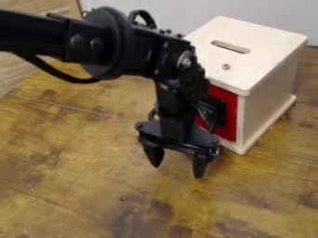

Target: Close the drawer

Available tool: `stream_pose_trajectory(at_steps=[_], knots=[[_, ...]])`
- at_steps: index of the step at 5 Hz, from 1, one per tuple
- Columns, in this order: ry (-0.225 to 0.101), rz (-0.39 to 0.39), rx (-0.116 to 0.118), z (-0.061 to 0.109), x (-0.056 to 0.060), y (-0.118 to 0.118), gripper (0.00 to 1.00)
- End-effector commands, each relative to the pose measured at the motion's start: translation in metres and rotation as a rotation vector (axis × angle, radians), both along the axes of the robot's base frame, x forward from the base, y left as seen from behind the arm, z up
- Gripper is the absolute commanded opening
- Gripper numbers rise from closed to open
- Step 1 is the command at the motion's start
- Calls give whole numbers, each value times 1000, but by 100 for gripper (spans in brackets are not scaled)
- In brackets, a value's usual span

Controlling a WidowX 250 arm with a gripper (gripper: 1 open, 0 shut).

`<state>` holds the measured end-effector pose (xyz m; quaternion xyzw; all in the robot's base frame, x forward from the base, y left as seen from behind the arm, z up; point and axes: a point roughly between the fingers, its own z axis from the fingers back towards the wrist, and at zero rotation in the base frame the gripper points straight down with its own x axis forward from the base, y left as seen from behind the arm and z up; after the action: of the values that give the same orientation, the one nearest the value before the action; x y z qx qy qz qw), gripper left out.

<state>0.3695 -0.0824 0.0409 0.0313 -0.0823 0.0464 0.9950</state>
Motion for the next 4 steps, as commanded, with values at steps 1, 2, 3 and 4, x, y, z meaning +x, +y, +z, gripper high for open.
stream_pose_trajectory(at_steps=[1,2,3,4], knots=[[-71,-25,-5,22,3,-9,100],[-82,-21,-6,26,4,-10,100],[-93,-17,-8,30,5,-11,100],[-104,-14,-9,34,6,-13,100]])
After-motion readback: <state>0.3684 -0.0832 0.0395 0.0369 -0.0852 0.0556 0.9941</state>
